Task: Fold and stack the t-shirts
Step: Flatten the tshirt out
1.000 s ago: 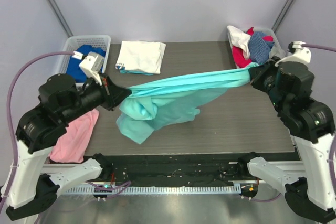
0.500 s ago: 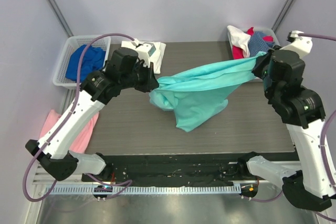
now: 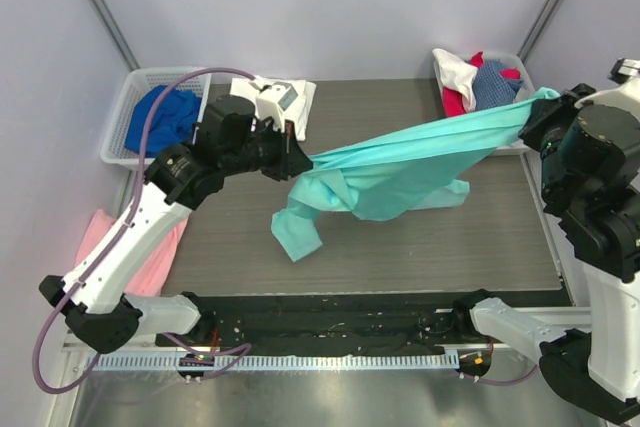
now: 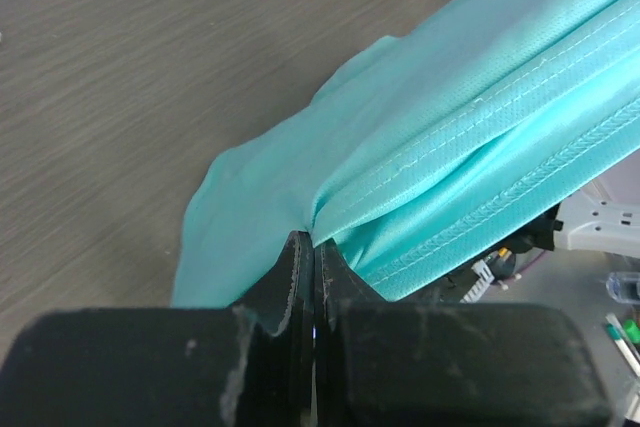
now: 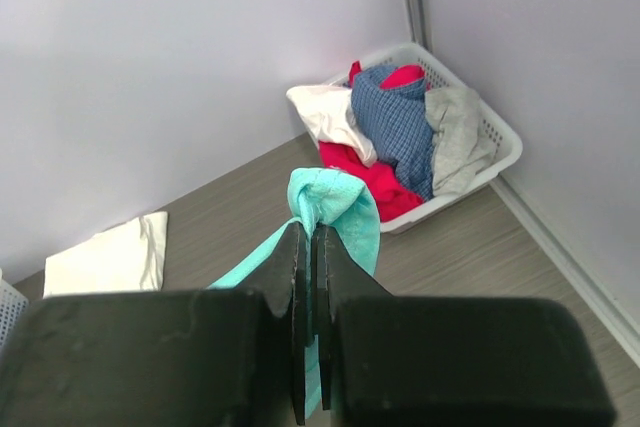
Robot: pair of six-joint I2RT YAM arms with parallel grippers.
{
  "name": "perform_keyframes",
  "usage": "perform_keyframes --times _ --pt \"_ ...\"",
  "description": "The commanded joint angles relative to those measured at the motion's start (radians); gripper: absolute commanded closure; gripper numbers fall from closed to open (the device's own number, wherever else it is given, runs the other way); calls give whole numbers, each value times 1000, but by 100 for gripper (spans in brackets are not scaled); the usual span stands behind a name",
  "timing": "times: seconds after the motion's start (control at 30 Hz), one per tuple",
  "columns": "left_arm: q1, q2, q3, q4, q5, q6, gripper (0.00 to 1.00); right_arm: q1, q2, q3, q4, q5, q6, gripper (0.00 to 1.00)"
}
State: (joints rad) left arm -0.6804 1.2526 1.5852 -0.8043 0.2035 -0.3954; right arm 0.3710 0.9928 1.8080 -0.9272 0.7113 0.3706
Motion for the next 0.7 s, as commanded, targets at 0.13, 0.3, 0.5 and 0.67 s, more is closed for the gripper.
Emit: perform_keyframes --times 0.13,0.3,0.5,0.67 --pt "-293 134 -25 54 2 -31 100 -3 -31 234 -38 181 -90 99" --pt "-481 238 -14 83 -15 -59 100 -4 7 309 -13 185 -90 99" --pt "-607 269 -109 141 -48 -120 100 -4 173 148 128 -33 -36 99" --pt "-590 98 -359 246 -220 -155 100 -4 411 -32 381 -244 10 99"
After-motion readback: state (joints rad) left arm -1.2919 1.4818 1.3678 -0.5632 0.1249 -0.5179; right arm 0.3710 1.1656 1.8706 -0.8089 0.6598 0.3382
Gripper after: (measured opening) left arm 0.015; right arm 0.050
